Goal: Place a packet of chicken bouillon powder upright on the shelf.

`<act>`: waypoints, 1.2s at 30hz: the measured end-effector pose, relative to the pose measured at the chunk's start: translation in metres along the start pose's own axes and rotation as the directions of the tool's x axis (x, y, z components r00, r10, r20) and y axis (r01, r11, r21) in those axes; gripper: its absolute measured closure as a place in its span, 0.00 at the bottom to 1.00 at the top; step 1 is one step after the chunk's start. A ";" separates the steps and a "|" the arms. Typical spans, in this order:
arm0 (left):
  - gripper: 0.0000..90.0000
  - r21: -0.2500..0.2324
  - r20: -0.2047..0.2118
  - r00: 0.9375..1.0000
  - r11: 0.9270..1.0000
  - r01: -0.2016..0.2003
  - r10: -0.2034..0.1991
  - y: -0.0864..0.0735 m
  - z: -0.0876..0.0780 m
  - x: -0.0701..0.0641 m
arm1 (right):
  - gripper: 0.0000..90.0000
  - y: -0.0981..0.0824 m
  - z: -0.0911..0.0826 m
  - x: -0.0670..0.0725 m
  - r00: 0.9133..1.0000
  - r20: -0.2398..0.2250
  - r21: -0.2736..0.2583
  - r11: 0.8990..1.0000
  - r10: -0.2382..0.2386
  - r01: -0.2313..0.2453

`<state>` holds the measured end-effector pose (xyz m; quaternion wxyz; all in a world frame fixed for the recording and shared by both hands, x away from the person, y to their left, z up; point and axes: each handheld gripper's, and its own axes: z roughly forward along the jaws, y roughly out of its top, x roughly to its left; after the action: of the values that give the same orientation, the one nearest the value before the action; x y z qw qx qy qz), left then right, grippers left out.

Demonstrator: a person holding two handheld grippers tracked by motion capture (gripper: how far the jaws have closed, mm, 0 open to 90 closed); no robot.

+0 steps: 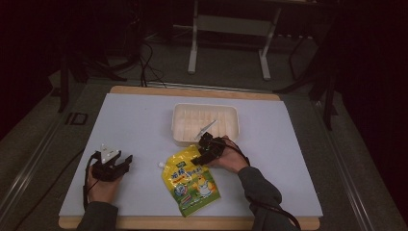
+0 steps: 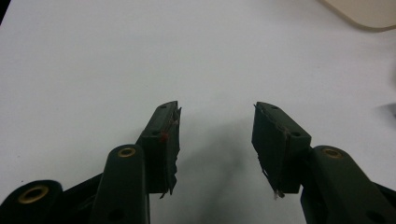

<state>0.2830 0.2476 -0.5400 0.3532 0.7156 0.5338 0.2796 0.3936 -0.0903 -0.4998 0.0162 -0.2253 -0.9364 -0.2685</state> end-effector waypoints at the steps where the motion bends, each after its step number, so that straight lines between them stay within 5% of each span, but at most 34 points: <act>1: 0.56 0.000 0.001 1.000 1.000 0.002 -0.002 0.000 0.000 0.000 | 0.48 0.001 0.002 -0.001 1.000 -0.008 0.007 1.000 -0.001 0.001; 9: 0.56 -0.002 0.001 1.000 1.000 0.001 -0.001 0.000 0.000 0.000 | 0.49 0.004 0.010 0.000 0.999 -0.041 0.027 0.999 -0.023 0.024; 14: 0.56 -0.003 -0.003 1.000 1.000 -0.003 0.003 0.000 0.000 -0.001 | 0.56 0.004 0.004 0.003 0.992 -0.109 0.022 0.998 -0.061 0.064; 20: 0.56 -0.002 -0.004 1.000 1.000 -0.005 0.005 0.000 0.000 -0.001 | 0.54 0.006 0.009 0.003 0.992 -0.108 0.046 0.996 -0.071 0.076; 25: 0.56 -0.003 -0.004 1.000 1.000 -0.006 0.006 0.000 0.000 -0.001 | 0.57 0.006 0.011 0.004 0.985 -0.153 0.021 0.996 -0.080 0.084; 33: 0.56 -0.002 -0.006 1.000 1.000 -0.009 0.009 0.000 0.000 -0.001 | 0.59 0.008 0.018 0.009 0.988 -0.115 0.064 0.992 -0.103 0.110; 36: 0.55 -0.001 -0.005 1.000 1.000 -0.008 0.008 0.000 0.000 -0.001 | 0.70 0.008 0.019 0.009 0.990 -0.107 0.070 0.993 -0.087 0.095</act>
<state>0.2827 0.2463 -0.5399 0.3514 0.7168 0.5316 0.2831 0.3907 -0.0710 -0.5103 0.0611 -0.1672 -0.9531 -0.2448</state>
